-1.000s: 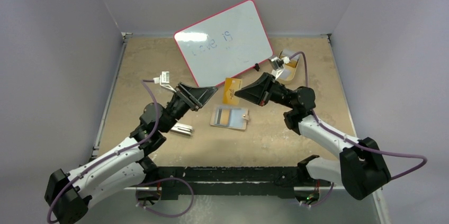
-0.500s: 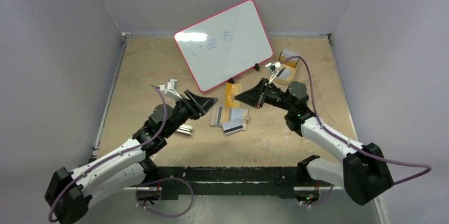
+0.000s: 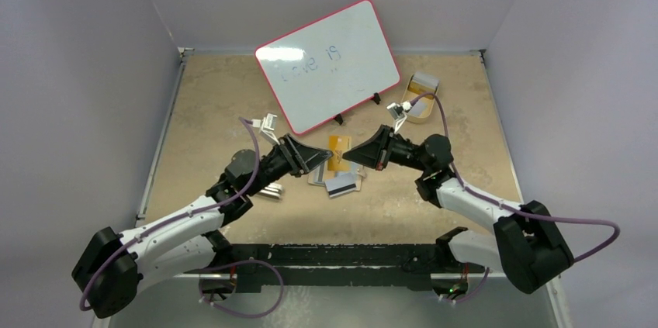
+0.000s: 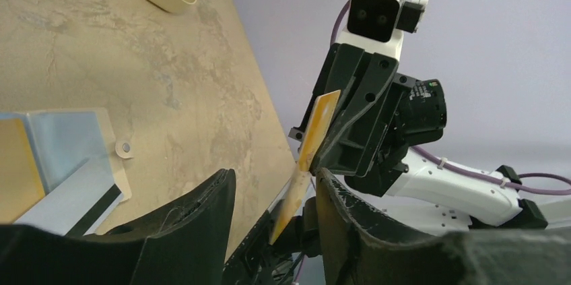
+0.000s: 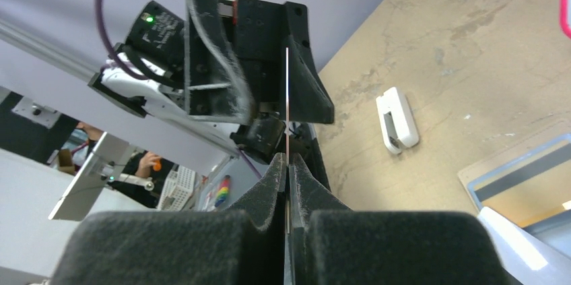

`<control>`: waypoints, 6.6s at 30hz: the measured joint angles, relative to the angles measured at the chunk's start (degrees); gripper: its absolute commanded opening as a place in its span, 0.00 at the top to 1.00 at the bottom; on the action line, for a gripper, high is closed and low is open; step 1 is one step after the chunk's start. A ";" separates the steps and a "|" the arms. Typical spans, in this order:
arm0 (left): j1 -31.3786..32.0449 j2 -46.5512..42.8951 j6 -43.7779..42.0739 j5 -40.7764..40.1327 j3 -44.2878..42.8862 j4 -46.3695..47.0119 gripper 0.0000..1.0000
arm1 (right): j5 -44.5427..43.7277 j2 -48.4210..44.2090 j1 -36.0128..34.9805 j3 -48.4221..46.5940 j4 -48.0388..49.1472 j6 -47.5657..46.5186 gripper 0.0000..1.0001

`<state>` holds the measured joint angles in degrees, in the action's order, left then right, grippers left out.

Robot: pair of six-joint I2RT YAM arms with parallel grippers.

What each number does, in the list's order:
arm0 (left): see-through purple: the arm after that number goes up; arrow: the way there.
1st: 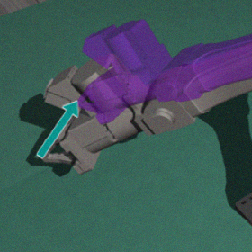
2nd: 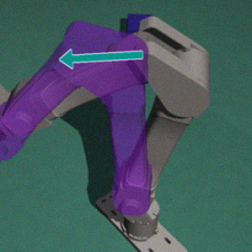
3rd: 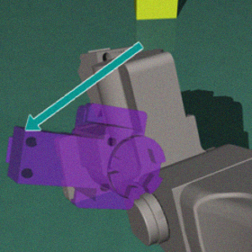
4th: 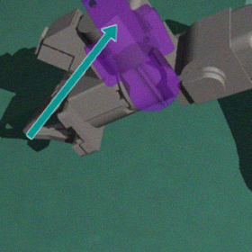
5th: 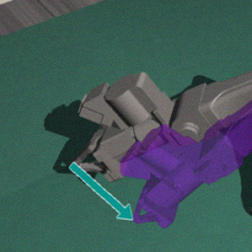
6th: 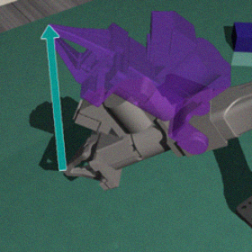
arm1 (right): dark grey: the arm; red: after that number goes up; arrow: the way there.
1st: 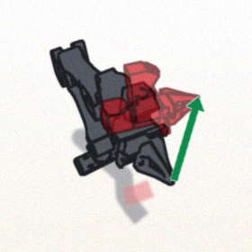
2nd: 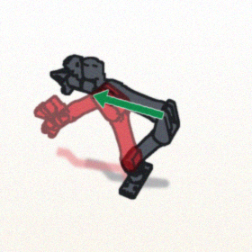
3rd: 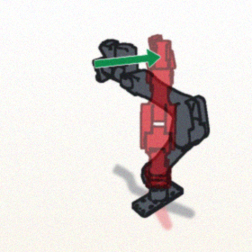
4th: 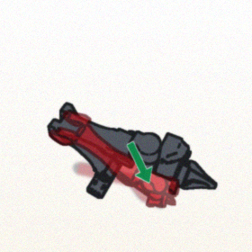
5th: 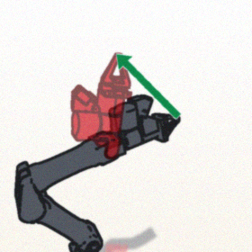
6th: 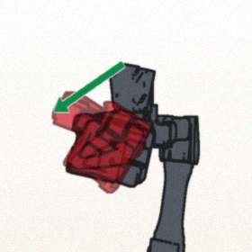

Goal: Put the credit cards into the card holder
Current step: Pick up the credit card from the storage box, then pick up the credit card from the center of the board, then insert the credit card into the card holder.

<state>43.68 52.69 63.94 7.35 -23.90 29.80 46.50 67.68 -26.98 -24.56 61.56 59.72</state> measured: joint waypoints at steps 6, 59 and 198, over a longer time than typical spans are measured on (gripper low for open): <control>0.00 0.92 0.17 2.10 0.00 1.46 0.80 | 0.07 0.28 -0.13 0.42 2.69 1.38 1.00; -12.24 -17.53 -7.82 -23.58 -11.34 -52.04 1.00 | -35.04 13.81 -26.97 -18.82 -66.16 -99.56 0.25; -5.90 44.26 -12.55 8.35 -15.87 -11.21 1.00 | -42.42 12.59 -4.81 -7.76 -48.28 -27.54 0.99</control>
<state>37.78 96.95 51.40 15.70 -39.77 18.59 4.08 80.27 -31.79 -32.32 13.28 32.18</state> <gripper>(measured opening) 0.006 0.564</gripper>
